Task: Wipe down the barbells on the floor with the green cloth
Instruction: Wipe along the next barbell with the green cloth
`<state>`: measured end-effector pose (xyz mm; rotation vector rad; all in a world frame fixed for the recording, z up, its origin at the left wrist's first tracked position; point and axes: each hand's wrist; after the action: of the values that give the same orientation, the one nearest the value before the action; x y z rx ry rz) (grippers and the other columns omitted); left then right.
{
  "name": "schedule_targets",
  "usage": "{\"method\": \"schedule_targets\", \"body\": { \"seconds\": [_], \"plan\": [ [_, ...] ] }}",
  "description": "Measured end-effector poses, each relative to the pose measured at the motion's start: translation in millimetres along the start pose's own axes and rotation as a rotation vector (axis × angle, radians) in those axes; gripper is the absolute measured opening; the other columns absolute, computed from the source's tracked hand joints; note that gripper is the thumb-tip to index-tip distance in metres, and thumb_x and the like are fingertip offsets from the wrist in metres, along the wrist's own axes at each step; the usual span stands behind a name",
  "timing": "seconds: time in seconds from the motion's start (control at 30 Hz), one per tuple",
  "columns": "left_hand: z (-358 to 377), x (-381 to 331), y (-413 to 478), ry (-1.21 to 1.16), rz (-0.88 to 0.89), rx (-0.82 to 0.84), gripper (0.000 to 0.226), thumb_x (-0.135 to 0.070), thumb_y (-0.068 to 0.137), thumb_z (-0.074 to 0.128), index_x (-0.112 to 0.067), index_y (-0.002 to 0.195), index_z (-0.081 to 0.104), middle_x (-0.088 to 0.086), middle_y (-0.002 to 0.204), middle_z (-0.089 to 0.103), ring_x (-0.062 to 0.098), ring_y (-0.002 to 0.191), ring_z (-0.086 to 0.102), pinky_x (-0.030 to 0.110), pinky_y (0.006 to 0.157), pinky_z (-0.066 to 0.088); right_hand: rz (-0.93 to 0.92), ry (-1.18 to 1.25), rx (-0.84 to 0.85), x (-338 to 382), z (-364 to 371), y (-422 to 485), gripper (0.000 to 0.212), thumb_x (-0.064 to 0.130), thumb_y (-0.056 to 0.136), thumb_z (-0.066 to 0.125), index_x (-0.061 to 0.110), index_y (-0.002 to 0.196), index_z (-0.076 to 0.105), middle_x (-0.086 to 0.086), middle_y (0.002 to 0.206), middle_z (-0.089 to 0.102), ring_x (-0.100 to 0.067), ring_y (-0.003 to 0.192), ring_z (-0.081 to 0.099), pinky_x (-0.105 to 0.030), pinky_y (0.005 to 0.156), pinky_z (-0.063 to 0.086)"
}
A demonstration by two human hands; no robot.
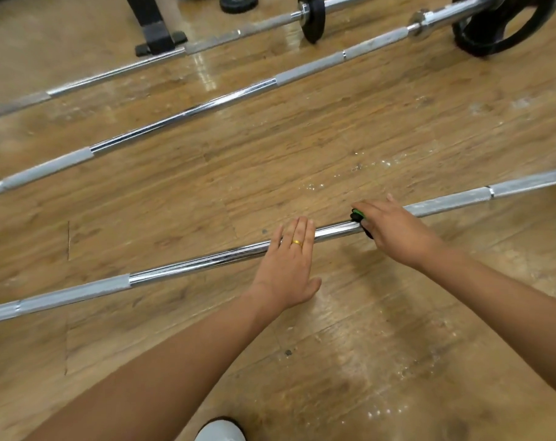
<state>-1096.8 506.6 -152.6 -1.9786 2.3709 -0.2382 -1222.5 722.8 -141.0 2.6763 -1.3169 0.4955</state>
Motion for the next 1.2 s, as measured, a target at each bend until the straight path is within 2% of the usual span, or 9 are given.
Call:
{"method": "schedule_targets", "body": {
  "seconds": [0.13, 0.27, 0.4, 0.47, 0.6, 0.77, 0.93, 1.07, 1.2],
  "plan": [
    [-1.7, 2.7, 5.1, -0.037, -0.001, -0.018, 0.105, -0.060, 0.093, 0.044, 0.000, 0.157, -0.012, 0.020, 0.167, -0.006, 0.033, 0.155, -0.007, 0.050, 0.125, -0.007, -0.028, -0.015, -0.071, 9.1, 10.5, -0.5, 0.037, 0.006, 0.098, 0.052, 0.011, 0.134, 0.055, -0.003, 0.127, 0.060, -0.027, 0.115, 0.053, -0.043, 0.121, 0.016],
    [-1.5, 4.6, 6.8, -0.033, -0.001, -0.013, 0.107, -0.060, 0.092, 0.049, 0.000, 0.158, -0.010, 0.020, 0.167, -0.004, 0.034, 0.155, -0.005, 0.050, 0.125, -0.006, -0.081, -0.030, -0.046, 2.4, 9.6, 4.6, 0.037, 0.009, 0.097, 0.056, 0.010, 0.135, 0.056, -0.004, 0.129, 0.061, -0.028, 0.118, 0.056, -0.042, 0.119, 0.019],
    [-2.4, 5.6, 7.6, -0.042, -0.004, -0.024, 0.108, -0.061, 0.091, 0.050, -0.001, 0.158, -0.010, 0.018, 0.168, -0.004, 0.032, 0.155, -0.005, 0.049, 0.125, -0.005, 0.053, 0.046, -0.088, -3.8, 0.6, 7.1, 0.035, 0.004, 0.097, 0.055, 0.007, 0.131, 0.058, -0.008, 0.120, 0.065, -0.032, 0.107, 0.059, -0.046, 0.119, 0.018],
    [-2.1, 6.0, 7.8, -0.050, -0.010, -0.028, 0.109, -0.061, 0.091, 0.050, -0.001, 0.158, -0.011, 0.018, 0.168, -0.005, 0.032, 0.155, -0.005, 0.049, 0.125, -0.006, 0.056, 0.033, -0.098, 4.4, 3.2, 2.2, 0.037, 0.000, 0.095, 0.055, 0.006, 0.131, 0.058, -0.008, 0.123, 0.062, -0.033, 0.111, 0.057, -0.047, 0.119, 0.018],
    [0.4, 6.9, 8.0, -0.055, 0.005, -0.028, 0.109, -0.060, 0.091, 0.051, -0.002, 0.158, -0.012, 0.017, 0.168, -0.006, 0.031, 0.155, -0.006, 0.048, 0.125, -0.008, -0.071, -0.008, -0.073, 8.5, 10.1, -5.0, 0.039, 0.003, 0.095, 0.059, 0.007, 0.133, 0.057, -0.007, 0.131, 0.060, -0.030, 0.120, 0.054, -0.048, 0.118, 0.021],
    [1.1, 6.7, 7.4, -0.044, 0.009, -0.037, 0.109, -0.062, 0.091, 0.049, -0.003, 0.158, -0.012, 0.017, 0.168, -0.005, 0.031, 0.155, -0.005, 0.048, 0.125, -0.006, 0.090, 0.027, -0.112, -8.5, -0.3, -1.4, 0.037, 0.003, 0.096, 0.055, 0.008, 0.133, 0.057, -0.009, 0.128, 0.062, -0.031, 0.115, 0.055, -0.045, 0.120, 0.015],
    [2.5, 5.8, 5.6, -0.036, 0.003, -0.035, 0.108, -0.065, 0.091, 0.045, -0.002, 0.158, -0.013, 0.017, 0.168, -0.007, 0.031, 0.156, -0.007, 0.049, 0.125, -0.007, -0.026, 0.008, -0.075, 2.8, 8.1, -9.2, 0.042, 0.003, 0.096, 0.054, 0.008, 0.137, 0.055, -0.006, 0.138, 0.056, -0.029, 0.128, 0.049, -0.039, 0.120, 0.011],
    [4.8, 3.1, 3.9, -0.018, 0.001, -0.016, 0.109, -0.066, 0.092, 0.043, -0.002, 0.157, -0.016, 0.017, 0.168, -0.010, 0.031, 0.155, -0.010, 0.049, 0.124, -0.010, 0.094, 0.016, -0.110, -14.0, -0.6, -9.0, 0.037, 0.002, 0.098, 0.051, 0.008, 0.134, 0.055, -0.009, 0.131, 0.060, -0.032, 0.118, 0.053, -0.043, 0.117, 0.017],
    [5.5, 2.5, -1.3, 0.003, 0.021, -0.015, 0.108, -0.066, 0.090, 0.042, -0.001, 0.158, -0.011, 0.018, 0.168, -0.006, 0.031, 0.156, -0.007, 0.049, 0.125, -0.006, 0.094, -0.021, -0.065, 5.5, 6.6, -14.8, 0.043, 0.006, 0.100, 0.046, 0.008, 0.143, 0.048, -0.010, 0.143, 0.051, -0.030, 0.132, 0.043, -0.041, 0.120, 0.010]
  ]
}}
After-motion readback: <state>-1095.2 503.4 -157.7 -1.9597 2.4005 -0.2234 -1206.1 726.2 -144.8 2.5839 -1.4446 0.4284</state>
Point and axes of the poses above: each hand's wrist, its own y-axis towards the middle knuckle, its own z-axis out of the palm, x = y × z
